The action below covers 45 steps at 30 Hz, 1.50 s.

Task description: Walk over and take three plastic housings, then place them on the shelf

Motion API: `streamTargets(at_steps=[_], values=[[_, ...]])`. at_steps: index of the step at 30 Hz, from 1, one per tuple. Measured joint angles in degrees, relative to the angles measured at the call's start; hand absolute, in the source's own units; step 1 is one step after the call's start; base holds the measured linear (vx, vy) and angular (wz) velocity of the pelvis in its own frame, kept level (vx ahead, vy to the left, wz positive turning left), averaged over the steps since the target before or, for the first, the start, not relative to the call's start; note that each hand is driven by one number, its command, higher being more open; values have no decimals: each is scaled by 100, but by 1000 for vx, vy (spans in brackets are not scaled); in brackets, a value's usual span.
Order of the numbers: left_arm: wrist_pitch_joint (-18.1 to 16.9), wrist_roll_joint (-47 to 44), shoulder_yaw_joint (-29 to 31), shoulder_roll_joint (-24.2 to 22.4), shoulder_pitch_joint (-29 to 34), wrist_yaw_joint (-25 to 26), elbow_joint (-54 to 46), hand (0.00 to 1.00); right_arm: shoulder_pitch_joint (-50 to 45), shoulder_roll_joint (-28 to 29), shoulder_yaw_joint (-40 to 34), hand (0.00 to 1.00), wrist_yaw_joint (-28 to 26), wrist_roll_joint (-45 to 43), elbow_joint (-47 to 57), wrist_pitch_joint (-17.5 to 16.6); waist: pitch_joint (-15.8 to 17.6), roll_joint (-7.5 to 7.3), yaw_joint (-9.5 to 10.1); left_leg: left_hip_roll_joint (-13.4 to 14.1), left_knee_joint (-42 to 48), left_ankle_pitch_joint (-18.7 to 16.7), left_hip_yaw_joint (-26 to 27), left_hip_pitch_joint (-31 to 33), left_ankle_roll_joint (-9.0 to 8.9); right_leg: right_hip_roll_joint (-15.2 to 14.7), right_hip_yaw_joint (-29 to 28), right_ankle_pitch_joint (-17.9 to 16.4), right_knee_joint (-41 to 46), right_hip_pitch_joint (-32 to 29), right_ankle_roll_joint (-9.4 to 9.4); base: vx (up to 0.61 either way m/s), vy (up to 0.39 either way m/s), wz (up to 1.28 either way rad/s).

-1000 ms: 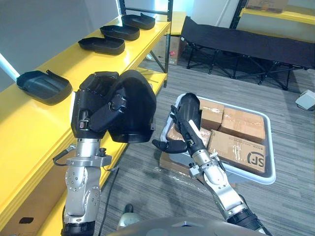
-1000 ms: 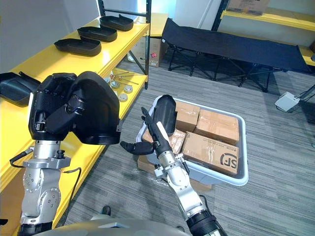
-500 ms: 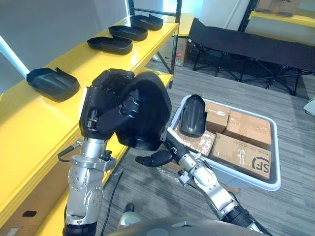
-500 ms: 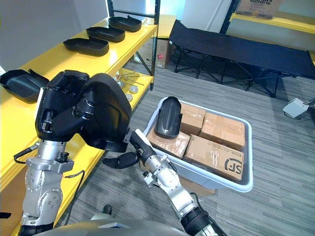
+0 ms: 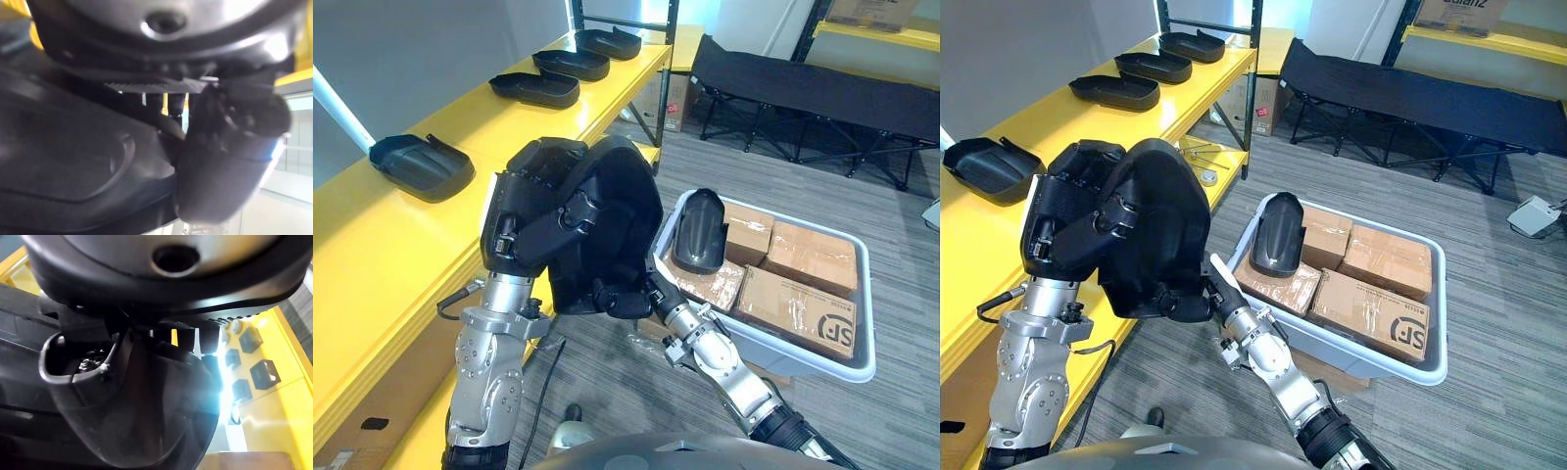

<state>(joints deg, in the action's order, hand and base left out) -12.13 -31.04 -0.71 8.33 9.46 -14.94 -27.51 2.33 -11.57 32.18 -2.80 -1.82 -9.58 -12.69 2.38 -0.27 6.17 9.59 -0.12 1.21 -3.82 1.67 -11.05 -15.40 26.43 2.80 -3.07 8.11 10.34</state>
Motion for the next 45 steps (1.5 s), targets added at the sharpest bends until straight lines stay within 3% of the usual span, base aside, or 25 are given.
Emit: streamTargets(at_steps=[1, 2, 13, 23, 31, 40, 45], values=[[8, -20, 7, -16, 0, 59, 0, 0, 0, -4, 4, 0, 13, -28, 0, -7, 0, 0, 2, 0, 0, -1, -1, 0, 0, 0, 0, 0, 0, 0, 0, 0, 0, 0], [10, -13, 0, -18, 0, 61, 0, 100, 0, -4, 6, 0, 50, -28, 0, -6, 0, 0, 2, -1, 0, -2, -1, 0, 1, 0, 0, 0, 1, 0, 0, 0, 0, 0], [118, 299, -194, -15, 9, 363, 153, 100, -39, 7, -137, 0, 528, -62, -70, 3, -8, 23, -26, -2, 0, -52, 16, -4, -43, -4, -9, 1, 2, -5, 2, 0, 0, 0], [116, 905, -84, 74, 255, 811, 506, 100, -407, 106, -1515, 0, 1125, -93, -50, 4, -19, 120, -171, -2, 203, -184, 143, -14, 8, -22, -99, 5, 9, -15, 6, 6, 3, -7], [116, 850, 58, 92, 254, 450, 504, 100, -661, 70, -2296, 0, 1323, -187, 96, -15, -19, 220, -305, -2, 298, -269, 259, -17, 21, -42, -258, 6, 11, -81, 7, 4, 12, -9], [176, 961, -4, 449, 246, -362, 505, 100, -782, 53, -2231, 0, 1052, -279, 114, -65, -20, 272, -330, 0, 303, -280, 314, -17, 30, -48, -308, 7, 15, -113, 9, -5, 4, -3], [520, 976, -430, 833, 242, -690, 515, 100, -788, -6, -2002, 0, 1038, -578, 449, -71, -19, 271, -335, 0, 306, -288, 314, -16, 28, -49, -310, 8, 19, -119, 11, 0, 0, 0]])
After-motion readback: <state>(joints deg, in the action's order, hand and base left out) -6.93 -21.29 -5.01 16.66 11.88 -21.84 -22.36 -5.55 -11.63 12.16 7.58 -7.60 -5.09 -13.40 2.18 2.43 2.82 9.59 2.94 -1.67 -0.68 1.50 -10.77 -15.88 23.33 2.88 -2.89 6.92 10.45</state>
